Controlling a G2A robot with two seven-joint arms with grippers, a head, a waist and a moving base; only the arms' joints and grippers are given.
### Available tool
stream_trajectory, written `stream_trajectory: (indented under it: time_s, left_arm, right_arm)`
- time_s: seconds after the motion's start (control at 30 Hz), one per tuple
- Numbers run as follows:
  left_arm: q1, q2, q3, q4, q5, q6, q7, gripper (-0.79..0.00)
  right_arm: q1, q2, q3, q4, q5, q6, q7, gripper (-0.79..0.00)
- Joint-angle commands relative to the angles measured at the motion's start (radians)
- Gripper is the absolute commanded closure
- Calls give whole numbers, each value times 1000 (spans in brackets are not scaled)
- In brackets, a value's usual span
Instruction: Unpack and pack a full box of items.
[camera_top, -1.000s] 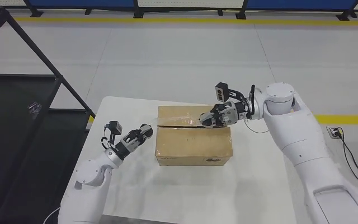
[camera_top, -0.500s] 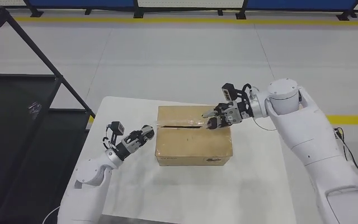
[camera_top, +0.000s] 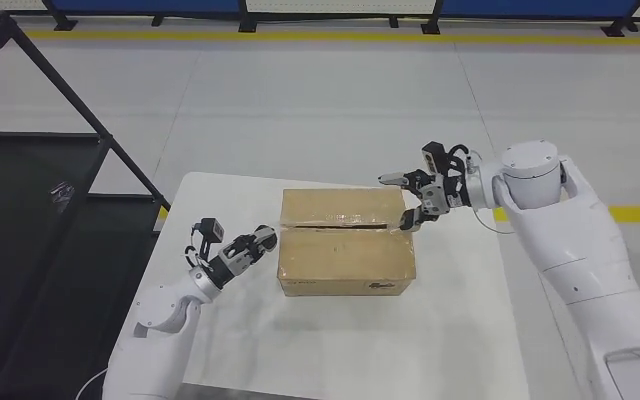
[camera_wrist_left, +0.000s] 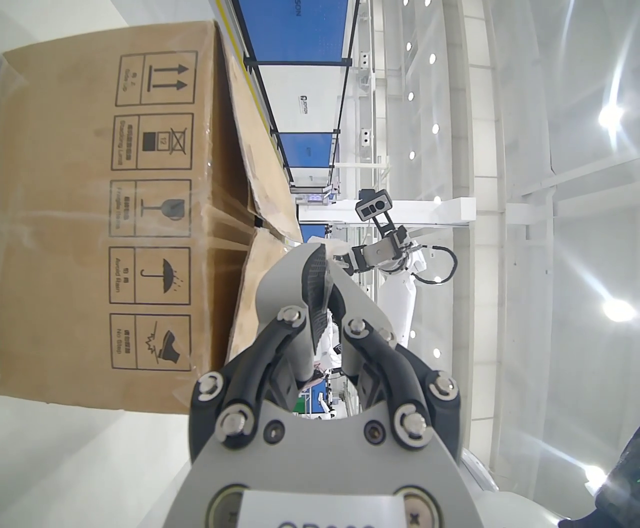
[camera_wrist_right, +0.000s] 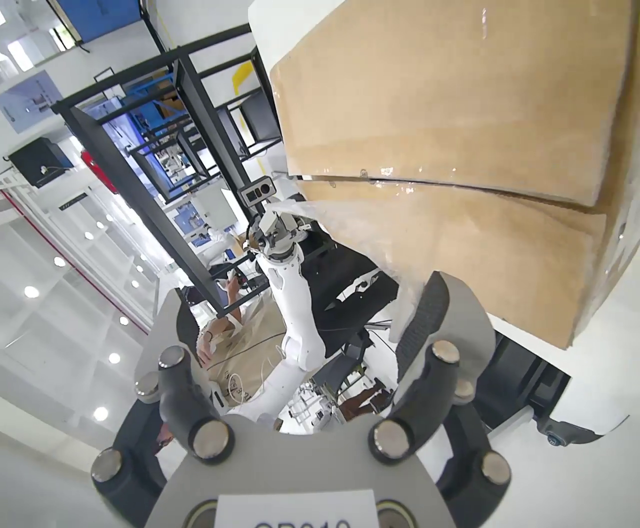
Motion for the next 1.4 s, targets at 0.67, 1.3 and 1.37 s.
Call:
stream_trajectory:
  time_s: [0.67, 1.3, 1.37]
  left_arm:
    - [1, 14, 11, -5, -38, 1, 10, 0]
    - [-7, 24, 34, 9, -67, 24, 2, 0]
    - [-7, 24, 36, 9, -71, 26, 2, 0]
  right_arm:
    - [-102, 51, 107, -113, 20, -17, -108, -785]
    - [-164, 73, 166, -107, 4, -178, -246, -785]
    - [-173, 74, 172, -111, 5, -200, -260, -785]
